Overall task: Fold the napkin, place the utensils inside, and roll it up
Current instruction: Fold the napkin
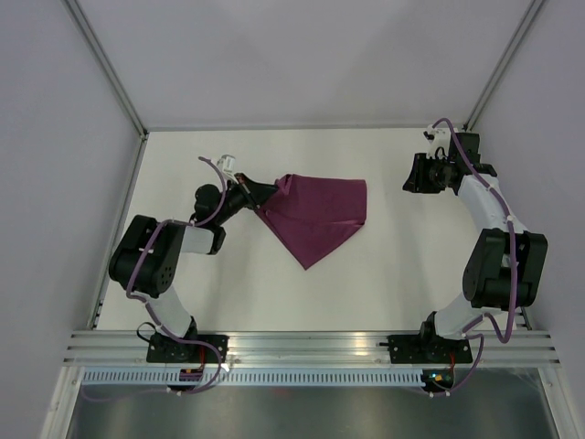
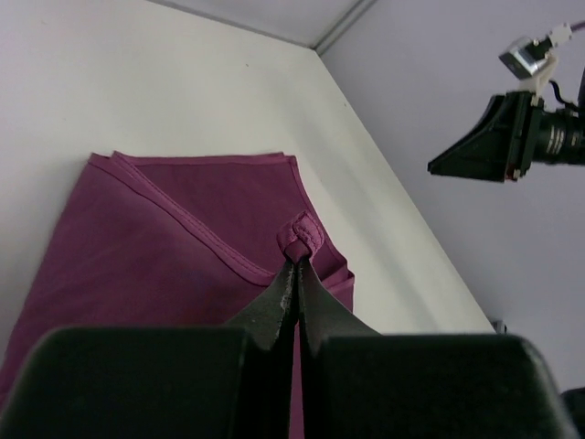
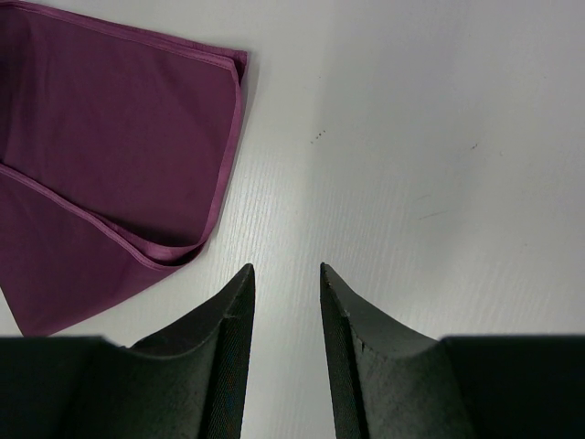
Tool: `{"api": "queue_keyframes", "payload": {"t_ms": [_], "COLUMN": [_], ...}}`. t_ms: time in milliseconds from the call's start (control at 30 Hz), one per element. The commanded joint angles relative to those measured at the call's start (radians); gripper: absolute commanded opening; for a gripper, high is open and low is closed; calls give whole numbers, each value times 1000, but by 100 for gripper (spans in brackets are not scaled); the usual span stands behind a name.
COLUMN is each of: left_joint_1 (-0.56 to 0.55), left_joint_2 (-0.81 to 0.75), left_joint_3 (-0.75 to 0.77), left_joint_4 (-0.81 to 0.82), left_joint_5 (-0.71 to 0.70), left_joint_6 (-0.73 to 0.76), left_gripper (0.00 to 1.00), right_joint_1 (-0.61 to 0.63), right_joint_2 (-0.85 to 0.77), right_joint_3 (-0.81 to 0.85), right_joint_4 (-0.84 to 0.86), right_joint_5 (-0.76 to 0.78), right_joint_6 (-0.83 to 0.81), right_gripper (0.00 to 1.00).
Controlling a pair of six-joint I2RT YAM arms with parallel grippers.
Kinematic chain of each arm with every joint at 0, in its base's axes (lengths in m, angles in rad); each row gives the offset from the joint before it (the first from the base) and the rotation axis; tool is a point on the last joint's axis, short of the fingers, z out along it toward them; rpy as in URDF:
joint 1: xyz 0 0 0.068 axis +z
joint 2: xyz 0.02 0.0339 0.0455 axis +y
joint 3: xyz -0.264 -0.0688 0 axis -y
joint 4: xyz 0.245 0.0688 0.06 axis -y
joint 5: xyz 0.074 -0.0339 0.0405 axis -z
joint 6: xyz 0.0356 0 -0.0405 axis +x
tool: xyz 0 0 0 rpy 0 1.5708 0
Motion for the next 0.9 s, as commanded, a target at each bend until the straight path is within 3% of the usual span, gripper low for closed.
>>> {"api": "queue_keyframes", "payload": {"t_ms": [0, 433, 867], "left_joint_1": [-62, -188, -240], "left_joint_2": [-46, -3, 9], "left_joint_3": [-27, -59, -88], "left_joint_4": [-34, -45, -80], "left_joint_5": [-12, 11, 48], "left_joint_6": [133, 212, 280], "left_gripper": [2, 2, 2], "right_joint_1": [-2, -2, -2], "right_joint_2": [6, 10, 12], "right_joint_3": [7, 4, 2], "right_joint_4": [-2, 0, 0], "right_joint_5": [5, 5, 4], "right_joint_6": [-9, -12, -14], "right_gripper": [40, 40, 40]}}
